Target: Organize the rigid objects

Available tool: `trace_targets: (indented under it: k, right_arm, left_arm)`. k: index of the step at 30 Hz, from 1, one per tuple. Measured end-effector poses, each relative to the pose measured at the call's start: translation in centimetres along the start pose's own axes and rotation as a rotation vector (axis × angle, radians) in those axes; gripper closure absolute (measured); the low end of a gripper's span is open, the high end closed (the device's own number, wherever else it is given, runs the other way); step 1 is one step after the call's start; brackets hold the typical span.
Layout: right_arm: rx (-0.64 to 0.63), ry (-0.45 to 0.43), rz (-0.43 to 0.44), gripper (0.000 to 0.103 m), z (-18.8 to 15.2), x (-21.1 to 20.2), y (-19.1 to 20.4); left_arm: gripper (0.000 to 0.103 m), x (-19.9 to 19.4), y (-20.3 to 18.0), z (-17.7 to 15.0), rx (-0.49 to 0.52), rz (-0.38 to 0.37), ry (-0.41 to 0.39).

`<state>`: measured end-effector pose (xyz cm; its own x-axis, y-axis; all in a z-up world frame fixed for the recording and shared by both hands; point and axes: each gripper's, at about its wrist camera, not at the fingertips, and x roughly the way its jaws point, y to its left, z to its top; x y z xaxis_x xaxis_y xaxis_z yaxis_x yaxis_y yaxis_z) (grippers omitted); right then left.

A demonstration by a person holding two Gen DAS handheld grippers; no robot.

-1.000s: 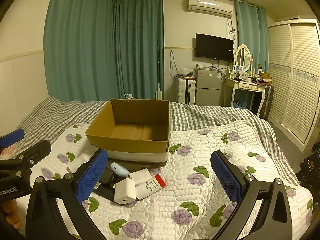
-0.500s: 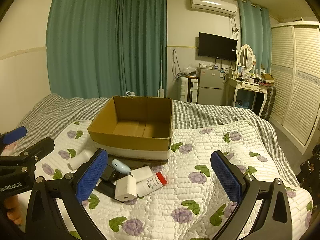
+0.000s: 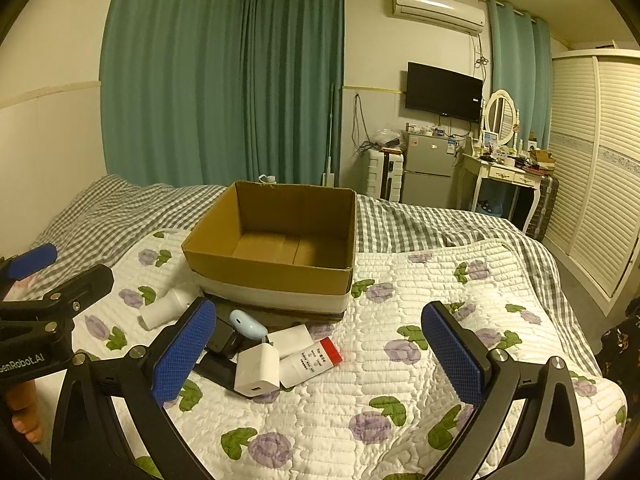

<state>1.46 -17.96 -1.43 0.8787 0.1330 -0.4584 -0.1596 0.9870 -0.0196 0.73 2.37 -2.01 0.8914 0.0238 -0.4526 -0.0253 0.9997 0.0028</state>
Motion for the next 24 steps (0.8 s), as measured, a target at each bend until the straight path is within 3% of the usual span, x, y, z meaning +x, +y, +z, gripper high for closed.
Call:
trace_targets:
  k: [24]
  right_arm:
    - [-0.028, 0.044, 0.027, 0.000, -0.8, 1.0, 1.2]
  left_arm:
    - [0.000, 0.0, 0.6, -0.3, -0.016, 0.001, 0.005]
